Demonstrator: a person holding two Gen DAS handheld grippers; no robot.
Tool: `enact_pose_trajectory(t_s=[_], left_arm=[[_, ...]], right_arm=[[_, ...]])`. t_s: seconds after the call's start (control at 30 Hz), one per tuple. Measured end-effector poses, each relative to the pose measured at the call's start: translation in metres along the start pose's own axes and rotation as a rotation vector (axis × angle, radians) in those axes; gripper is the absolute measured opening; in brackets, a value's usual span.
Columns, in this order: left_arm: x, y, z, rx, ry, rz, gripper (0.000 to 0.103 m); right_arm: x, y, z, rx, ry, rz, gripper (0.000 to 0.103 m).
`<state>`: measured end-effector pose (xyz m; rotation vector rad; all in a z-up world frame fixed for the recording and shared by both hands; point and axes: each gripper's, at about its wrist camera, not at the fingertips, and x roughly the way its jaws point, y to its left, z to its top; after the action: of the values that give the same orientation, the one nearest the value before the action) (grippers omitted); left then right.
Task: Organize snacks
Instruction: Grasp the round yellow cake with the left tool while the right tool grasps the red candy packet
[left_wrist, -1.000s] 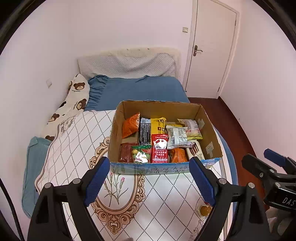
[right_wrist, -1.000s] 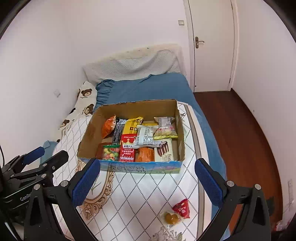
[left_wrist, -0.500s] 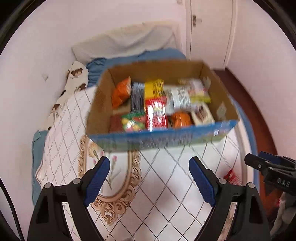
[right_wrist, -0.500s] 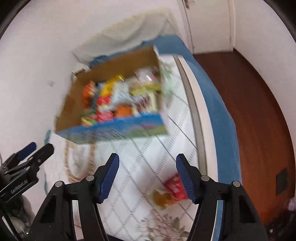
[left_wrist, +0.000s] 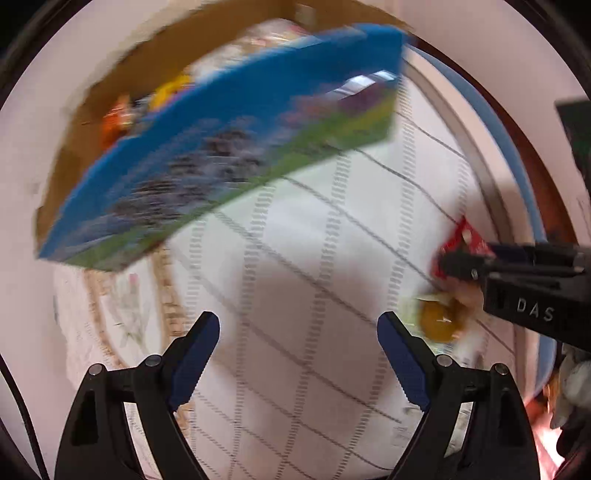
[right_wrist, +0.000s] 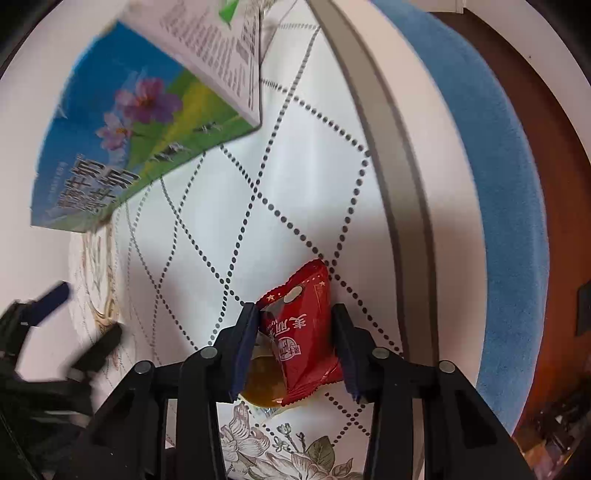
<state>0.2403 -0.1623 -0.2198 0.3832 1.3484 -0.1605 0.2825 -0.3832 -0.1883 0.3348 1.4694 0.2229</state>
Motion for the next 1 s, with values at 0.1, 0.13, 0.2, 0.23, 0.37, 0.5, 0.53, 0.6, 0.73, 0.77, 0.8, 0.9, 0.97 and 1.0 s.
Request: enact_pose_trajectory(t_s=[0.1,0.13,0.2,0.23,0.37,0.5,0.53,0.6,0.73,0.77,0.8,0.9,0.97,1.0], left_arm=[[-0.001,-0.024,0.004,0.057,0.0,-0.073,0.088],[0.002,-0.032,0.006,0.076,0.002,-0.09,0.088],[0.006,-0.049,0.01,0.122,0.016,-0.127,0.087],[0.011,-0.057,0.011,0.141,0.038,-0.153,0.084],[0.044,-0.083,0.014,0.171,0.151,-0.214,0.061],[0.061,-0.097,0.013,0.201,0.173,-0.179,0.055],[0.06,-0.097,0.012,0.202,0.164,-0.177,0.055],[0.056,-0.092,0.01,0.194,0.152,-0.179,0.054],[0.049,-0.054,-0.003,0.139,0.143,-0.15,0.054],[0.05,-0.038,-0.007,0.103,0.151,-0.148,0.054],[0.053,-0.024,-0.011,0.074,0.159,-0.147,0.054],[0.058,0.018,-0.025,-0.054,0.191,-0.169,0.055],[0.064,0.039,-0.033,-0.132,0.207,-0.189,0.055],[0.068,0.048,-0.037,-0.172,0.216,-0.204,0.055]], right_arm=[[-0.017,-0.021,-0.008,0.043,-0.02,0.0,0.043],[-0.021,-0.027,-0.01,0.059,-0.023,-0.003,0.043],[-0.027,-0.046,-0.02,0.101,-0.029,-0.008,0.043],[-0.029,-0.053,-0.023,0.118,-0.03,-0.008,0.043],[-0.033,-0.076,-0.039,0.169,-0.029,-0.019,0.043],[-0.032,-0.084,-0.051,0.2,-0.03,-0.012,0.043],[-0.032,-0.085,-0.054,0.208,-0.032,-0.009,0.043],[-0.032,-0.082,-0.057,0.21,-0.032,-0.002,0.043],[-0.033,-0.065,-0.061,0.181,-0.038,0.017,0.043],[-0.032,-0.056,-0.06,0.164,-0.039,0.02,0.043],[-0.031,-0.046,-0.06,0.14,-0.04,0.028,0.043],[-0.022,-0.018,-0.057,0.078,-0.024,0.049,0.043],[-0.01,0.005,-0.054,0.032,-0.001,0.058,0.043],[-0.003,0.014,-0.053,0.013,0.01,0.06,0.043]])
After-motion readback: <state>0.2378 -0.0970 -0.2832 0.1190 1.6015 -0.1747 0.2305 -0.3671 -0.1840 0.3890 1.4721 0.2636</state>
